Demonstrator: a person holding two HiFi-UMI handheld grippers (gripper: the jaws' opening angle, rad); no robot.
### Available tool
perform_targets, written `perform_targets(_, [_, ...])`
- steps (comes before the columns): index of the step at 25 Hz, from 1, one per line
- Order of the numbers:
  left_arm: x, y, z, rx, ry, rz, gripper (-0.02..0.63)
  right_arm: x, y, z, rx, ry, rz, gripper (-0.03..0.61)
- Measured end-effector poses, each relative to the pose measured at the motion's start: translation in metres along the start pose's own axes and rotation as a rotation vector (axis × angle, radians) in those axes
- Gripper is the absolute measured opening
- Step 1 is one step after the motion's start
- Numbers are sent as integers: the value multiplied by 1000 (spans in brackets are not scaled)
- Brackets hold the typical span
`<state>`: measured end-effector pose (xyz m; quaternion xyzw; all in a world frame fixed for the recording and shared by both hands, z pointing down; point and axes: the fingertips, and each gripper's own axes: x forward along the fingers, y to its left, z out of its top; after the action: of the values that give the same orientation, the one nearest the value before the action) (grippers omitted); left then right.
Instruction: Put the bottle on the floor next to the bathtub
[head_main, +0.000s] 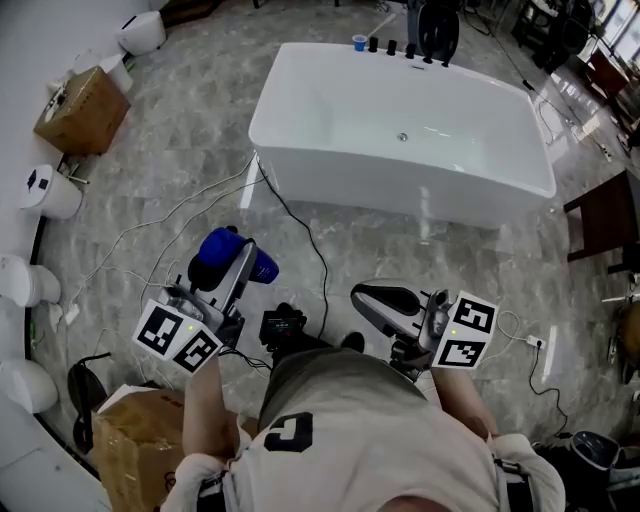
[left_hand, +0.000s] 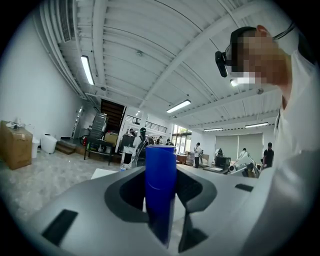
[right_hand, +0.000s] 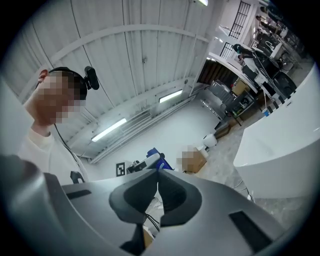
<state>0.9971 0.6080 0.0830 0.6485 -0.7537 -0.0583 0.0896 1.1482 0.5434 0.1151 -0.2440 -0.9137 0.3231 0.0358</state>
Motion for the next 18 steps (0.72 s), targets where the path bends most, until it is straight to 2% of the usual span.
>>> perform_targets(8, [-50,124,13,-39,-26,26,193,124,-10,-19,27,85,-48,28])
perform_targets(18, [-112,247,42,-68,-100,66,190,262,-10,-24,13,182,-28,29])
